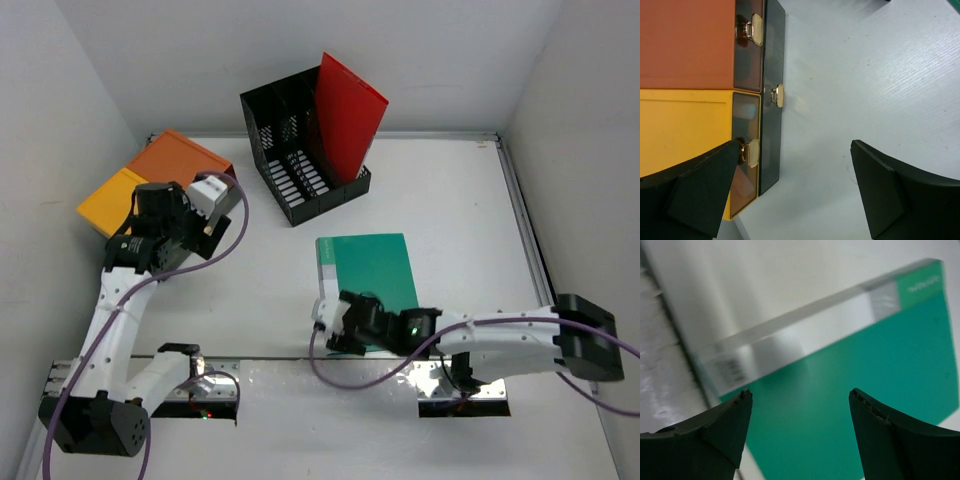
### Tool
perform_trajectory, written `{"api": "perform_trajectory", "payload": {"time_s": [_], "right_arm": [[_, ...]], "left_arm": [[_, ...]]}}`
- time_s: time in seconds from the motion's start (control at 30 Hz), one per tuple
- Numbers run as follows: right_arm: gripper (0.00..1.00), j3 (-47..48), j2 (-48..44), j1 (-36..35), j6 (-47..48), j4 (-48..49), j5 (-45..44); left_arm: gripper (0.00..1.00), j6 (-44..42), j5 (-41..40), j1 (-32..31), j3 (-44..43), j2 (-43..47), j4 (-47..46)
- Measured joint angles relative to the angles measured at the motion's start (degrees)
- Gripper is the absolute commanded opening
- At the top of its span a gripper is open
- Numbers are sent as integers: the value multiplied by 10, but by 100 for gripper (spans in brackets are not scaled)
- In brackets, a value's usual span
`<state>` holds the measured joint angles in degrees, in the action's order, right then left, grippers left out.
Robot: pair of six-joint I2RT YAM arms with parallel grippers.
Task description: Organize the desk
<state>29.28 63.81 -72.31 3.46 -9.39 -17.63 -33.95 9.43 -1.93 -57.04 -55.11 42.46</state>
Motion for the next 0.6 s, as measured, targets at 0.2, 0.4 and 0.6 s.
{"api": "perform_trajectory", "payload": {"time_s": [0.2,0.4,0.6], "right_arm": [[76,-2,97,-175,-14,2,-119],[71,-16,143,-176,-18,30,-223],[72,-49,150,-176,-20,83,-241]], "left_arm": [[93,2,11,0,6,30,2],[93,6,19,0,15,33,3],[93,11,23,0,16,38,2]]}}
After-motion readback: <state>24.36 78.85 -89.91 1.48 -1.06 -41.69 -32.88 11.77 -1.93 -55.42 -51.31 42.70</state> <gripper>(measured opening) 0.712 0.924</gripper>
